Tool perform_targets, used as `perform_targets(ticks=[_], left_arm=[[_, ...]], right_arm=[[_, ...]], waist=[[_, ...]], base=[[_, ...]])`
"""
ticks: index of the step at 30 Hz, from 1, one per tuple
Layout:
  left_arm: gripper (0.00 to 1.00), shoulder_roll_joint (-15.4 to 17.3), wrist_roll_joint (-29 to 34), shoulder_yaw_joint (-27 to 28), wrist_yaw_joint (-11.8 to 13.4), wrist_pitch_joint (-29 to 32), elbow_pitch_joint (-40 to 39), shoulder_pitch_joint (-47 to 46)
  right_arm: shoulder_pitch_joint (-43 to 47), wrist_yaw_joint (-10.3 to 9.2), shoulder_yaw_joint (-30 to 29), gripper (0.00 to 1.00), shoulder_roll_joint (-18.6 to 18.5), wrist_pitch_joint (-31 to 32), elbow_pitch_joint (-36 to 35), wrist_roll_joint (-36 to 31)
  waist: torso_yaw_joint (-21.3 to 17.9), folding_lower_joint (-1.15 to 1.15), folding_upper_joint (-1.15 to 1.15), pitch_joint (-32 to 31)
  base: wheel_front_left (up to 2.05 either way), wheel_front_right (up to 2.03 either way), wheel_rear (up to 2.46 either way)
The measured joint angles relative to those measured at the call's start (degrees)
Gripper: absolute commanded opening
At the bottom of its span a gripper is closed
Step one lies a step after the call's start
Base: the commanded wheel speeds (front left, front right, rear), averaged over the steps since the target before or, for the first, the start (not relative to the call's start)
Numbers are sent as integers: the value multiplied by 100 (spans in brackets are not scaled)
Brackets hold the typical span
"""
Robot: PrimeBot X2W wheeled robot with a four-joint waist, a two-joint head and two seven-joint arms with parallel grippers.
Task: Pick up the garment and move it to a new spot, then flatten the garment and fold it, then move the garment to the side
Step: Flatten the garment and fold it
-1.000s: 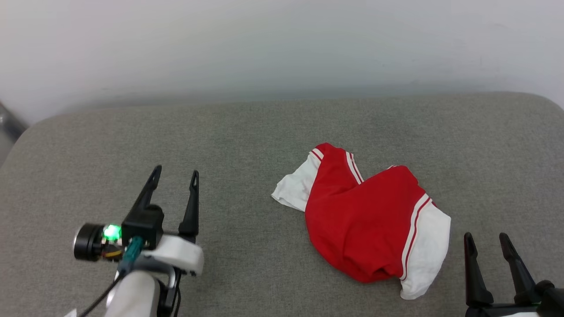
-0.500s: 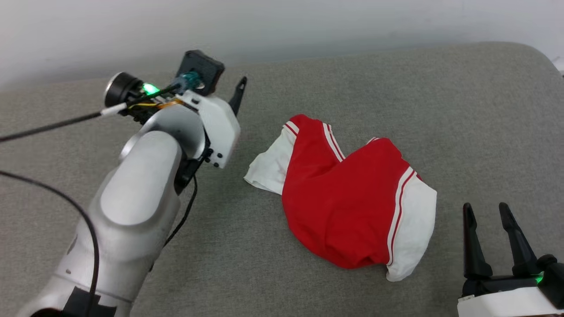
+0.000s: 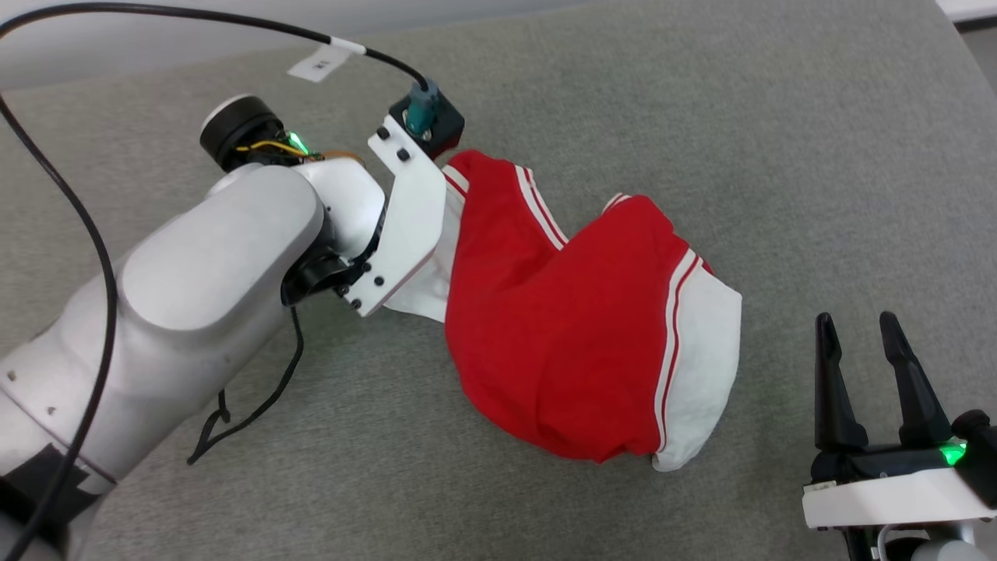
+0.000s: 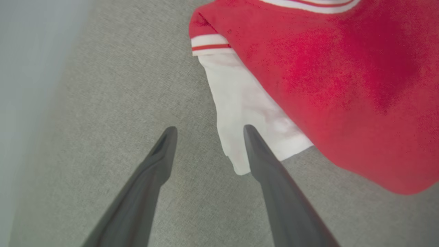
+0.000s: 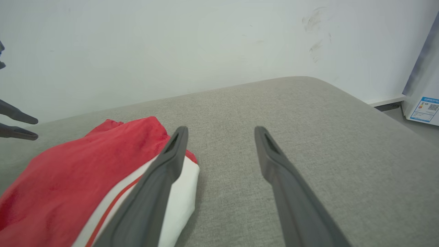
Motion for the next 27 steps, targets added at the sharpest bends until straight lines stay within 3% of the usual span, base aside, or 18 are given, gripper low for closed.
perform_targets(ticks=[3, 7, 16, 17, 18, 27], left_arm=[[100, 211, -343, -546, 0, 417, -196, -251], [100, 426, -554, -879, 0, 733, -319, -355], [100, 650, -266, -846, 18, 1458, -788, -217], [70, 669, -269, -840, 25, 1471, -831, -210], [0, 669, -271, -840, 25, 1473, -864, -196], [0, 747, -605, -980, 0, 859, -962, -64]], right_arm=[[-98, 0, 27, 100, 2, 0, 0, 63], [-207, 0, 49, 100, 1, 0, 3, 104], [-356, 0, 68, 100, 2, 0, 5, 164], [-356, 0, 62, 100, 1, 0, 10, 164], [-356, 0, 55, 100, 2, -1, 19, 164], [-281, 0, -13, 100, 3, -1, 65, 21]], waist=[[-114, 0, 0, 170], [-253, 0, 0, 380], [-459, 0, 0, 697], [-458, 0, 0, 705], [-446, 0, 0, 701], [-110, 0, 0, 377]], base=[[0, 0, 0], [0, 0, 0], [0, 0, 0], [0, 0, 0], [0, 0, 0], [0, 0, 0]])
